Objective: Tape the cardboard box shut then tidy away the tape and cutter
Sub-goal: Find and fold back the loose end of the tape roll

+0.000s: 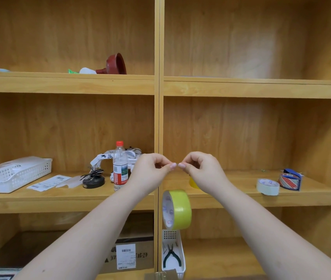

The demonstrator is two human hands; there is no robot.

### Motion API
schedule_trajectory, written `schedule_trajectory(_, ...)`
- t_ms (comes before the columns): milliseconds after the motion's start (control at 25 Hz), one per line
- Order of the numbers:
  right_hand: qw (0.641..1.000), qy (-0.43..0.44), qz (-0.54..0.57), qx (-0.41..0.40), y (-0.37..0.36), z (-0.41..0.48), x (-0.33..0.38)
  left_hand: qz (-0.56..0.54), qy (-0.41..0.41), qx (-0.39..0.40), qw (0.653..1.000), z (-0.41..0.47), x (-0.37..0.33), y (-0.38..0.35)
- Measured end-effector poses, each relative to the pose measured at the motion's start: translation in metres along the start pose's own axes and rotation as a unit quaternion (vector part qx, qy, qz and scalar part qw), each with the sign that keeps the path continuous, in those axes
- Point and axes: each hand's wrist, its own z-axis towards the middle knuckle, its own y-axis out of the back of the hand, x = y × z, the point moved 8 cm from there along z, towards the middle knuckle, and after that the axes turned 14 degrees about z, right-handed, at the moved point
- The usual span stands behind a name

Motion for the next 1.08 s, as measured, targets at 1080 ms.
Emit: schedule_trajectory(1080, 0.995, -0.095, -0.003, -0.016, -0.019, 0.009, -0.033, -0.325, 0.219, 0.174, 0.904, -0.058, 0.060, -0.082)
